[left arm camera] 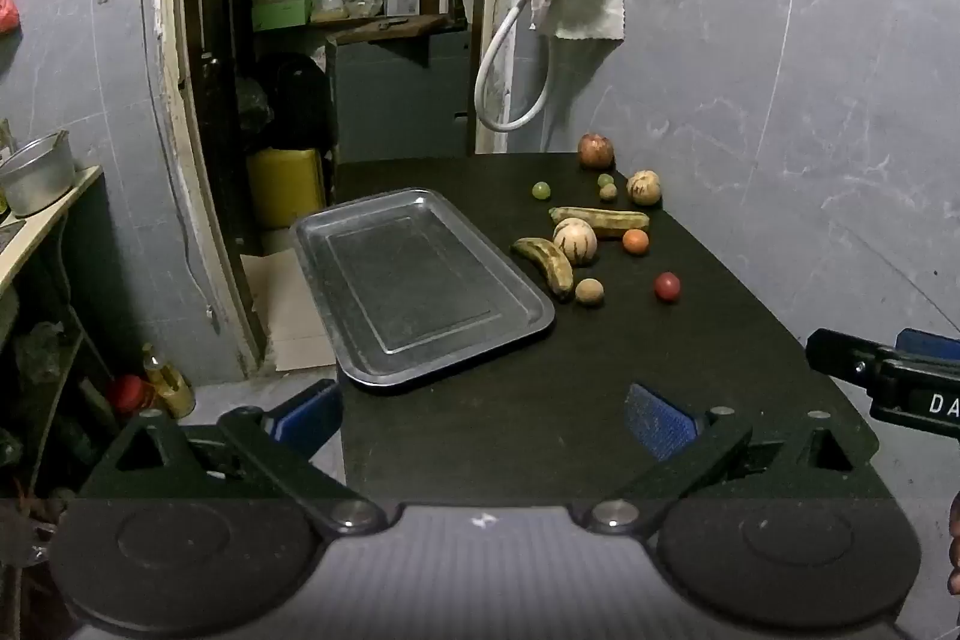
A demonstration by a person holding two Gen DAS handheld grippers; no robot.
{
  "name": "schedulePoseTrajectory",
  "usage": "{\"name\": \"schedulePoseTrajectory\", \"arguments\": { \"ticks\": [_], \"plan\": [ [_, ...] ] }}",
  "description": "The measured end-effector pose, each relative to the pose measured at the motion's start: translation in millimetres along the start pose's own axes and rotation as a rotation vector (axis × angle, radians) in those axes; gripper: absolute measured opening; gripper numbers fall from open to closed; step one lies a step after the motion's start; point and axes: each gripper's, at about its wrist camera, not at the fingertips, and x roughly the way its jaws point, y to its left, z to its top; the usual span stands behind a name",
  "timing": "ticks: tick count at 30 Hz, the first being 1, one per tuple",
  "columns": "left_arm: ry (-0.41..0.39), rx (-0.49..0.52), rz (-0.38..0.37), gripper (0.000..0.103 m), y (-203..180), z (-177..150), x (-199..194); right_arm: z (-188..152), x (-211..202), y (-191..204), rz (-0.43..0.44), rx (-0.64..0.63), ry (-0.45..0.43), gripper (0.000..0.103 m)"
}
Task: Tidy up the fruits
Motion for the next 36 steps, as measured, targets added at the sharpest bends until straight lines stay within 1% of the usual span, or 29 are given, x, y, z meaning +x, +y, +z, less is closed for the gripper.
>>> {"name": "schedulePoseTrajectory", "arguments": {
  "ticks": [36],
  "plan": [
    [0.01,0.013,0.01,0.103,1.1,-0.4,-0.2,-0.5,4.7,-11.5,0.004,0.01,0.007,0.102]
  ]
}}
